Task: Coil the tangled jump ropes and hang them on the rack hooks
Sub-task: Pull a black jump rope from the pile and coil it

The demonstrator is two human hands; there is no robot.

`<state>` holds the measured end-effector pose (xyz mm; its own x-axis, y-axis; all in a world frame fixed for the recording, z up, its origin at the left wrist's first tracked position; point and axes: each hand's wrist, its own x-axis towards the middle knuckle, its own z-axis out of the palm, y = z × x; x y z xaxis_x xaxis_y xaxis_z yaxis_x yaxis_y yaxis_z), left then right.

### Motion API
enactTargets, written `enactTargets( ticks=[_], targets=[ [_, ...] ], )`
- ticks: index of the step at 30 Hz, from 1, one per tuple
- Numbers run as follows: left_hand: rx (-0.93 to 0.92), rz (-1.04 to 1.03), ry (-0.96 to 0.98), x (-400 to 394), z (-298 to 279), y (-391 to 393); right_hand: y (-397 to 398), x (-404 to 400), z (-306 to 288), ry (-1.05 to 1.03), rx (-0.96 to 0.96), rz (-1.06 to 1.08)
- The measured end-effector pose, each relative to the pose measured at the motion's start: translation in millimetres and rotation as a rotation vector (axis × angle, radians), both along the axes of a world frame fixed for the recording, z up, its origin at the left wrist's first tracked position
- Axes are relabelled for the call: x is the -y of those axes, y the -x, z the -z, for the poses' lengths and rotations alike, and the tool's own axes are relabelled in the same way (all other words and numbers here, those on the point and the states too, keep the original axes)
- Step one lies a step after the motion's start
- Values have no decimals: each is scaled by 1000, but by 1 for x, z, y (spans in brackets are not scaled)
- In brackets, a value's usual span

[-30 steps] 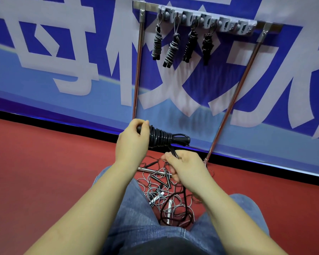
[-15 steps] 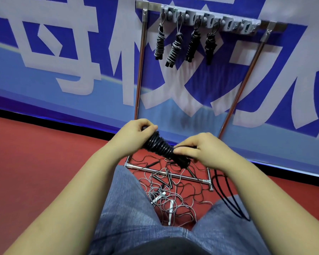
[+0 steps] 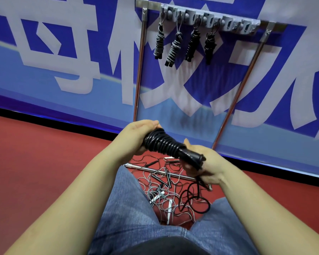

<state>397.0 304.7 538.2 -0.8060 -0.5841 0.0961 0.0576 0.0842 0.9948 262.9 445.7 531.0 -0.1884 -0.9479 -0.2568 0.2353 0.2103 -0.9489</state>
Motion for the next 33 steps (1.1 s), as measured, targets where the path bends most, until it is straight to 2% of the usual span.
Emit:
enactTargets(
  ticks=[2, 3, 4, 6, 9, 12, 16, 19, 22, 24, 26, 30, 32, 33],
  targets=[
    [-58, -32, -83, 0, 2, 5, -13, 4, 3, 108, 269, 91],
    [-75, -64, -130, 0, 3, 8, -19, 9, 3, 149, 349, 190],
    [-80, -109, -174, -1, 4, 11, -24, 13, 5, 176, 349, 324],
    [-58, -217, -222, -6, 7, 15, -31, 22, 8, 181, 156, 575],
    [-24, -384, -154, -10, 13, 20, -35, 27, 14, 93, -106, 712],
    [-57, -493, 1, -5, 17, 20, -34, 22, 22, -10, -294, 633],
    [32, -630, 287, -7, 14, 15, -37, 13, 22, 7, -404, 372],
    [71, -684, 370, -6, 10, 9, -34, 2, 17, -22, -771, 210],
    [116, -657, 417, -1, 8, 5, -23, -7, 7, -3, -1197, 215],
    [155, -607, 459, 0, 7, 4, -13, -9, -2, 20, -1352, 256],
    [200, -551, 474, 3, 7, 5, -5, -10, -12, 58, -1449, 283],
    [223, -379, 410, 10, 5, 2, 5, -11, -33, 89, -1597, 186],
    [188, -260, 332, 8, -1, -1, 10, -13, -42, 18, -1547, 129],
    [167, -214, 293, 8, -3, -2, 12, -14, -46, -34, -1453, 82]
  ],
)
